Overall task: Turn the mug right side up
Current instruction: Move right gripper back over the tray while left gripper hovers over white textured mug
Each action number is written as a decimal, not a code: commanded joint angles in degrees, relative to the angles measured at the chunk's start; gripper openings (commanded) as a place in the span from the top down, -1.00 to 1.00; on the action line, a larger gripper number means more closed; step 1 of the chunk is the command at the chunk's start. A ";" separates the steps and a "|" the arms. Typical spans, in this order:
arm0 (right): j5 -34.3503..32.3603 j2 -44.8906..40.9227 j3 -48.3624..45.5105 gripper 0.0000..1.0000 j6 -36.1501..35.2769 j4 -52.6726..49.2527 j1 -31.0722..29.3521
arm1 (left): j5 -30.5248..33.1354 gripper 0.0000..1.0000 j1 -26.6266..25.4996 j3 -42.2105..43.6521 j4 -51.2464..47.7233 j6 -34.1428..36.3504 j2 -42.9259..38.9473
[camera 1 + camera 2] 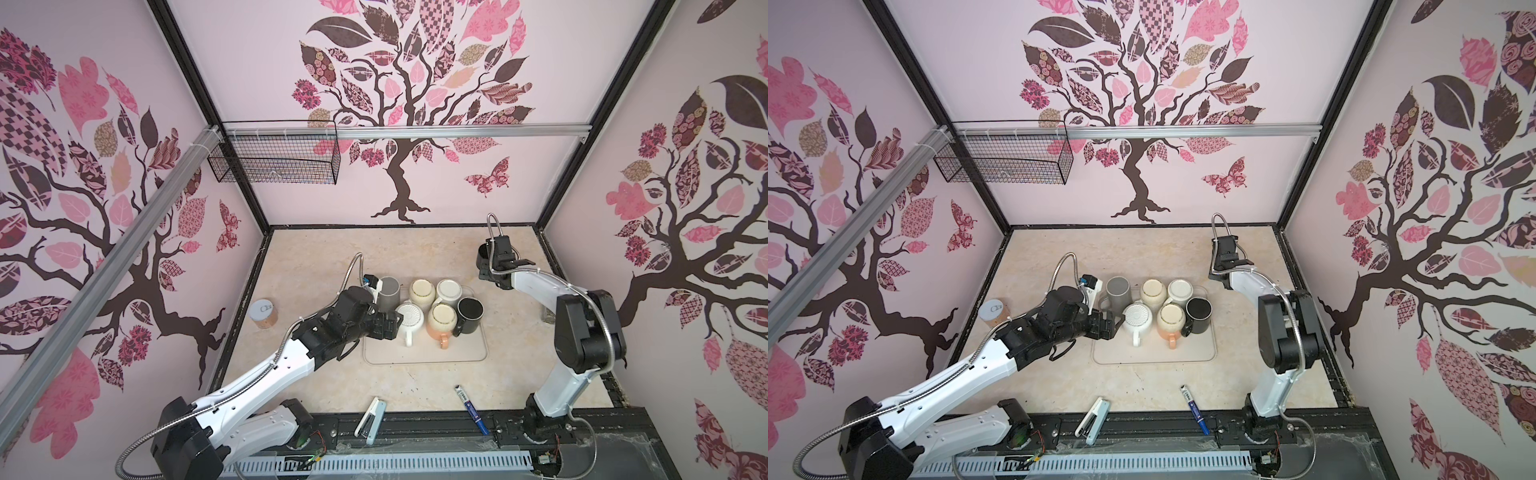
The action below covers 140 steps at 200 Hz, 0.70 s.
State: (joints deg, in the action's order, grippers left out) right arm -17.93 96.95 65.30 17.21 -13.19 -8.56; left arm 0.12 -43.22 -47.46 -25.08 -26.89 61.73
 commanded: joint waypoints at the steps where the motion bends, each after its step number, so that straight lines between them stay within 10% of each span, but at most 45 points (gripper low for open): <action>1: 0.22 -10.33 -3.12 -0.12 2.93 2.09 0.12 | 2.44 -0.84 -0.69 1.32 -0.87 0.24 0.03; 140: -5.81 -27.38 -10.69 -0.10 5.22 -3.29 -40.75 | 6.95 -0.84 -5.55 2.56 -5.73 -2.18 -2.84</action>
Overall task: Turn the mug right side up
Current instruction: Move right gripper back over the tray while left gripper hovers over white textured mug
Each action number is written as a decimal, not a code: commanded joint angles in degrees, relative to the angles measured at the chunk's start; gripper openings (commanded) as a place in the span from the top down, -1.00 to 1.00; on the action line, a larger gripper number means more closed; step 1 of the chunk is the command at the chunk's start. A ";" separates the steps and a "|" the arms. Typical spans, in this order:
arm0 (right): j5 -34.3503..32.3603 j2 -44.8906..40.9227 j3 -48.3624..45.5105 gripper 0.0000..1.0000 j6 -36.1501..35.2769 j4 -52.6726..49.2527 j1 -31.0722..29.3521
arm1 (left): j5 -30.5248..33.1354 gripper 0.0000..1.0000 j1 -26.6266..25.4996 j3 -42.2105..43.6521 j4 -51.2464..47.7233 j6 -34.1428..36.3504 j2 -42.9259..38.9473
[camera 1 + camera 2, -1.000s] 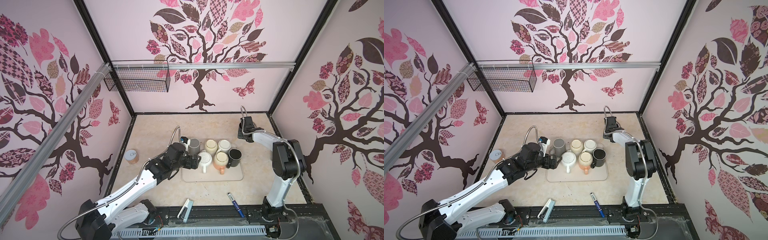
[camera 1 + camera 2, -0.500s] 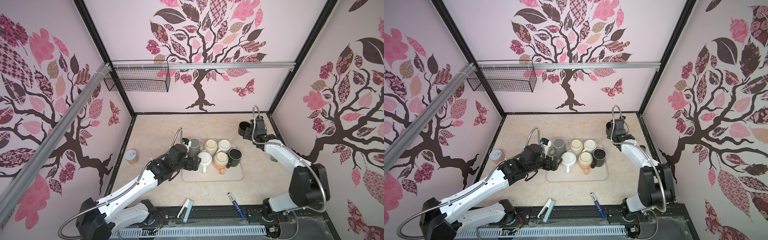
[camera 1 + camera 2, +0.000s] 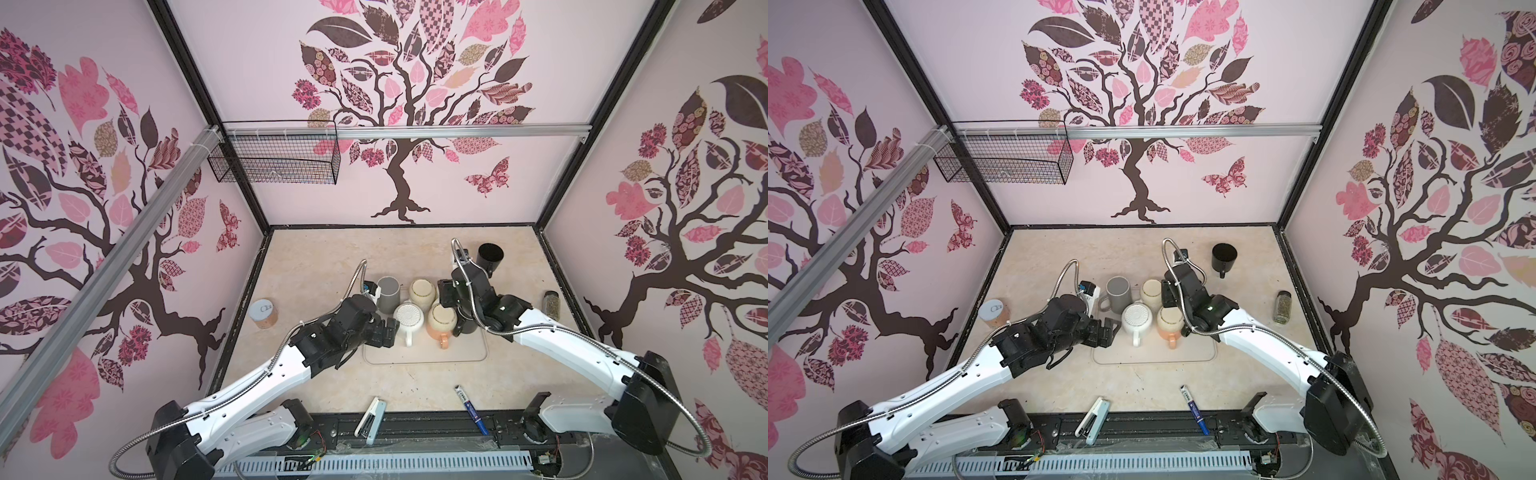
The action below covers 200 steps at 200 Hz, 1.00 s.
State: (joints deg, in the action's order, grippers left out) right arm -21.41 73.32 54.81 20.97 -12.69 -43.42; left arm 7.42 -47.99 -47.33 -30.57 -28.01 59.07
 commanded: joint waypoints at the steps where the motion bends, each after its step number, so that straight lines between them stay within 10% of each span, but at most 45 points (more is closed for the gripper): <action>1: -2.37 -3.86 -0.26 -0.10 1.49 -3.90 -6.11 | -0.37 -0.84 -0.79 2.51 -0.26 -1.16 -0.27; 200: -0.16 -13.84 -12.52 -0.12 6.85 -2.49 -7.82 | 6.02 -0.53 -5.36 -2.77 -0.68 -2.70 11.93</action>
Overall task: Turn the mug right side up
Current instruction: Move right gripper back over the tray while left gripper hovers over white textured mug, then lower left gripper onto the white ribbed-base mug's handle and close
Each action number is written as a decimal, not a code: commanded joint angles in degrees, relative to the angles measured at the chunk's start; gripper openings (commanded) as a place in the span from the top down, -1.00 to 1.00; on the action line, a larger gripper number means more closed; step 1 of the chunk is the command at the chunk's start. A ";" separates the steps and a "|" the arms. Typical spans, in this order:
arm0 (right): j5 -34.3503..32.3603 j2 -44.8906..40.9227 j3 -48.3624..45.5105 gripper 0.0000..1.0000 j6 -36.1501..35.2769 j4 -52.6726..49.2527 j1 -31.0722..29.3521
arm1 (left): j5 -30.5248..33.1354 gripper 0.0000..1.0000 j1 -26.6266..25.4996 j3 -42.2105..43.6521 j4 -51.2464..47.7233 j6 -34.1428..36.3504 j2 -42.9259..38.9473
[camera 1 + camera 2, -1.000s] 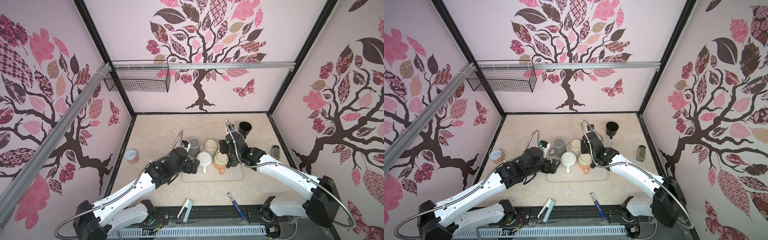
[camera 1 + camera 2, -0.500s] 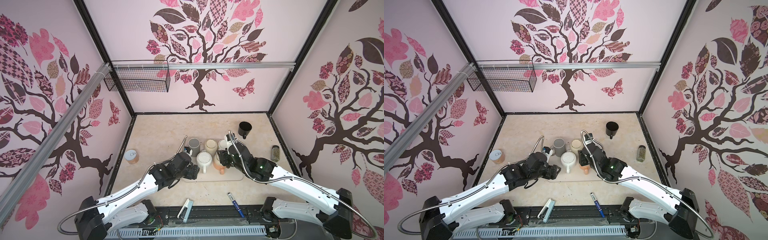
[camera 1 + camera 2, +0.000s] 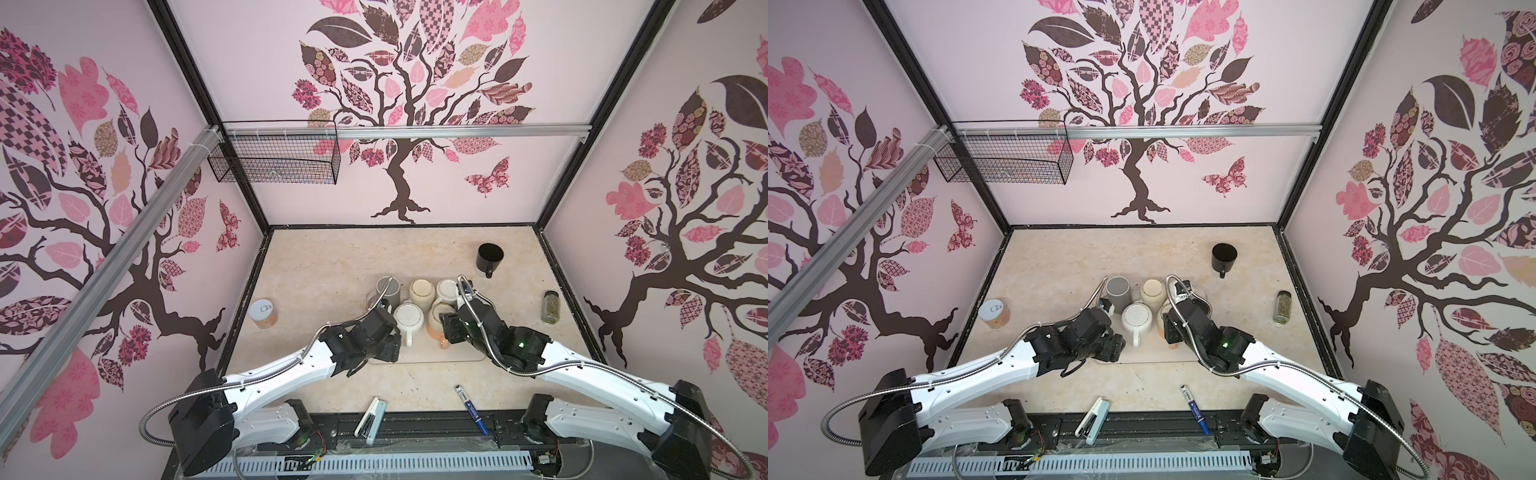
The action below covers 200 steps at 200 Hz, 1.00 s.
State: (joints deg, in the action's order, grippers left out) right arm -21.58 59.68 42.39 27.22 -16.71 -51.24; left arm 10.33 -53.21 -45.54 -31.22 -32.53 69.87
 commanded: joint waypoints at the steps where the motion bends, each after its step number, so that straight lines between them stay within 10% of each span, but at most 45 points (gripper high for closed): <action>1: 0.03 -0.19 -0.15 -0.12 0.62 1.56 0.05 | 3.07 -0.52 -0.14 -4.60 -0.04 1.84 1.23; 200: -3.03 -2.64 -2.75 -0.13 -0.24 0.82 0.27 | 3.12 -0.41 -1.14 -12.77 2.14 2.34 17.50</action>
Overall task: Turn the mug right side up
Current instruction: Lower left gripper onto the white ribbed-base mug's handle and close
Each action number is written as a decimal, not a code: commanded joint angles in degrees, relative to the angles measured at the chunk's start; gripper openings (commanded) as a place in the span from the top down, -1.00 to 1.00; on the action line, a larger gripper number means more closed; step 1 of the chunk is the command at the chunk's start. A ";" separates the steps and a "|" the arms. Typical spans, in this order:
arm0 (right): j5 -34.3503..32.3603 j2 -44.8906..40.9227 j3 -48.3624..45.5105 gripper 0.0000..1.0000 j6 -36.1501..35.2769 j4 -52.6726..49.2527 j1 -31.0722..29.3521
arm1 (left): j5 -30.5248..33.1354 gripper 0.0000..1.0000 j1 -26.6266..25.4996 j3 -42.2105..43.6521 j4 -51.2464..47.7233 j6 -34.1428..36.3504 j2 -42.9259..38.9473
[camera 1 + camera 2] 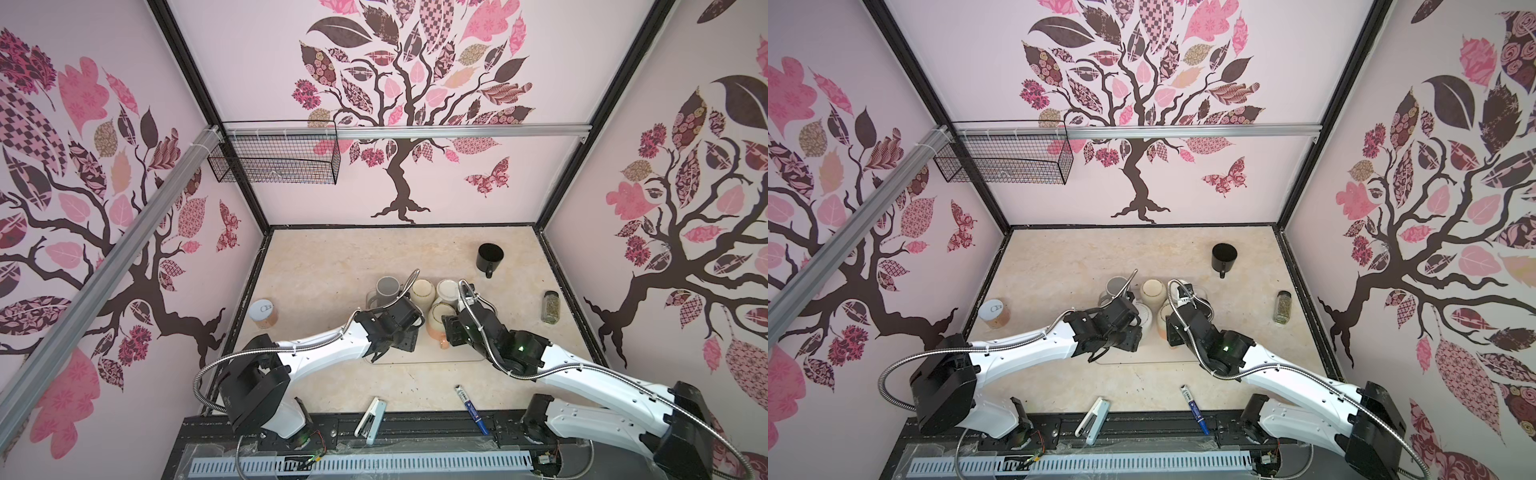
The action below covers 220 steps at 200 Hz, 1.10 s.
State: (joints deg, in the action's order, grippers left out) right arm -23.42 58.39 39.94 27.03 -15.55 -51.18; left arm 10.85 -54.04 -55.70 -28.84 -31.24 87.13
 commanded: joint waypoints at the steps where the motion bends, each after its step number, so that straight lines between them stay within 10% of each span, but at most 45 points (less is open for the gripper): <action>1: -1.19 -1.35 -0.31 -0.13 -0.04 -0.30 0.25 | 2.64 -0.41 -0.29 -2.59 -0.29 1.12 0.23; 220: -0.27 -1.57 -1.90 -0.13 -0.03 1.29 0.28 | 2.95 0.01 -0.31 -4.63 -1.53 3.60 4.23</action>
State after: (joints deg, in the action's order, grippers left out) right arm -23.35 58.00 37.80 27.03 -14.79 -51.18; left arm 13.82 -54.15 -56.97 -30.96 -28.40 90.50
